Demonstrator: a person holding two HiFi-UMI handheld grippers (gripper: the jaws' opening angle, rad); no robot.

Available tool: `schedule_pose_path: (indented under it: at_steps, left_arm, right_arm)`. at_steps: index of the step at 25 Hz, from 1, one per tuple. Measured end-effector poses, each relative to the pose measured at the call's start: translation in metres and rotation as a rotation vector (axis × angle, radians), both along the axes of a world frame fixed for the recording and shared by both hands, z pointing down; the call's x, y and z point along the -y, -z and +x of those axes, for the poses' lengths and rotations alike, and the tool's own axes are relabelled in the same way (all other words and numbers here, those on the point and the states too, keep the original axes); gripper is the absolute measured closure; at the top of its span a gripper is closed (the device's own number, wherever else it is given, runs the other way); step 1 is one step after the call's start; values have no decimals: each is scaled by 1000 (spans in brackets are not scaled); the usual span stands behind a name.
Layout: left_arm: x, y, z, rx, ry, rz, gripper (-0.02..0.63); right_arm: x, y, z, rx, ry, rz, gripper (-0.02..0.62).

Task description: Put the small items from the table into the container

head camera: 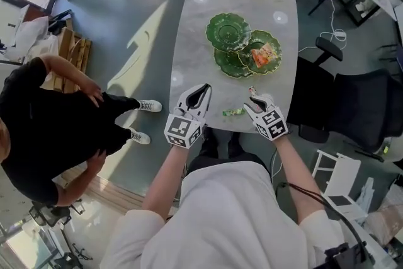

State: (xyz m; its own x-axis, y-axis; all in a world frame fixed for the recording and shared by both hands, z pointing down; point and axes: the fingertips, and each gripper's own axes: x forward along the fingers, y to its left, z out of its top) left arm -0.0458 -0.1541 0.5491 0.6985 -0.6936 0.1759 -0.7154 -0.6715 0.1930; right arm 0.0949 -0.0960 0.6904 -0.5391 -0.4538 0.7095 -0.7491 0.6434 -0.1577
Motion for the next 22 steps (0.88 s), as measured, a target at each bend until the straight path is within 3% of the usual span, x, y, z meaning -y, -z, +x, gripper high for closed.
schedule_pose_path:
  at_steps: [7,11,12,15,22]
  left_arm:
    - [-7,-50,-25,-10,44,-100,595]
    - [-6,-84,-38,-9,57,-156,592]
    - [-6,-91,-40,-9,60,-172,547]
    - [-9,-105,-45,-10,70,-205,545]
    - [-16,-115,-53,-9,92,-213,544]
  right_arm:
    - [-38,-97,-20,-150,220,-177,434]
    - [-42,-132,-29,-219,306,-212,434]
    - [-44,-141,-30,-237,328,-221,434]
    - [-50,-165,-33,-292,391,-243,434]
    - [-51,-204,-30,-412,416,-256,436]
